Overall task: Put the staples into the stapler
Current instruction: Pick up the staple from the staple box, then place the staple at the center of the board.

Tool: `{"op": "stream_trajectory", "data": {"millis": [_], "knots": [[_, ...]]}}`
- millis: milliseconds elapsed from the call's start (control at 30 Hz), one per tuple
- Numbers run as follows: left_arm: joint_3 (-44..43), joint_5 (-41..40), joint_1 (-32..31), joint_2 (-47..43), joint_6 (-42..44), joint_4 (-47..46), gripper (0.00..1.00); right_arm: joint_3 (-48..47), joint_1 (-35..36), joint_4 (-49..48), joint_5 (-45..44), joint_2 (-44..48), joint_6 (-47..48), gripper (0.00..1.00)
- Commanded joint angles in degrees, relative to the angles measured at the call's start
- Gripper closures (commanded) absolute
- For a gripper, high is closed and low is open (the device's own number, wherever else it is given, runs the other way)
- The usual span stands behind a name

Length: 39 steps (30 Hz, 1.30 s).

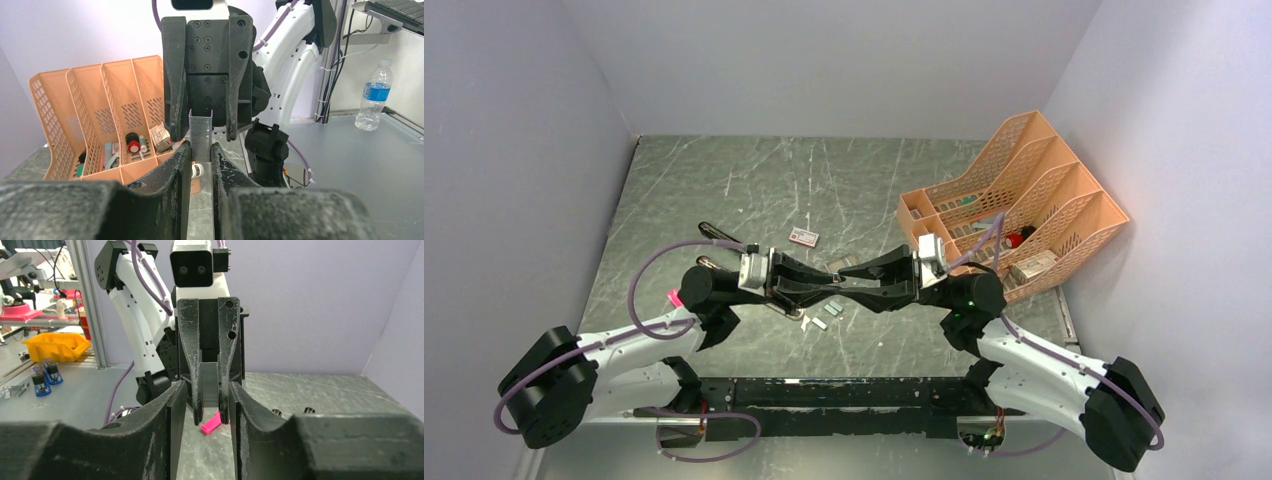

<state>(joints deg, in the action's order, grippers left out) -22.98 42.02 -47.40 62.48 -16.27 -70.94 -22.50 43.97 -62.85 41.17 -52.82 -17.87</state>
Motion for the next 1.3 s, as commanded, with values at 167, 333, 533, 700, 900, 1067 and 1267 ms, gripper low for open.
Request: {"op": "stream_trajectory", "data": {"millis": [167, 333, 533, 700, 900, 1067, 1267], "knots": [[-3.3, 0.0, -0.4, -4.7, 8.0, 13.6, 0.93, -2.3, 0.1, -0.3, -5.5, 5.3, -0.6, 0.55], [-9.3, -1.6, -0.4, -9.4, 22.0, 42.9, 0.93, -1.5, 0.1, 6.3, -17.3, 11.2, 4.2, 0.54], [-19.1, -4.2, -0.5, -7.9, 40.2, 77.7, 0.93, 0.7, 0.1, 12.8, -33.7, 17.9, 7.7, 0.54], [-23.3, -7.0, -1.3, -1.2, 49.1, 94.8, 0.93, 1.8, 0.1, 15.5, -39.2, 21.2, 8.8, 0.55], [-24.6, -13.6, -5.3, 6.8, 54.2, 102.6, 0.93, 1.7, 0.1, 18.2, -39.9, 22.2, 9.6, 0.56], [-24.7, -19.9, -7.4, 12.4, 56.8, 105.8, 0.93, 2.3, 0.1, 18.3, -40.3, 22.3, 9.6, 0.56], [-25.2, -23.7, -8.8, 17.2, 57.9, 106.8, 0.93, 2.4, 0.1, 18.3, -39.9, 21.7, 9.4, 0.57]]}}
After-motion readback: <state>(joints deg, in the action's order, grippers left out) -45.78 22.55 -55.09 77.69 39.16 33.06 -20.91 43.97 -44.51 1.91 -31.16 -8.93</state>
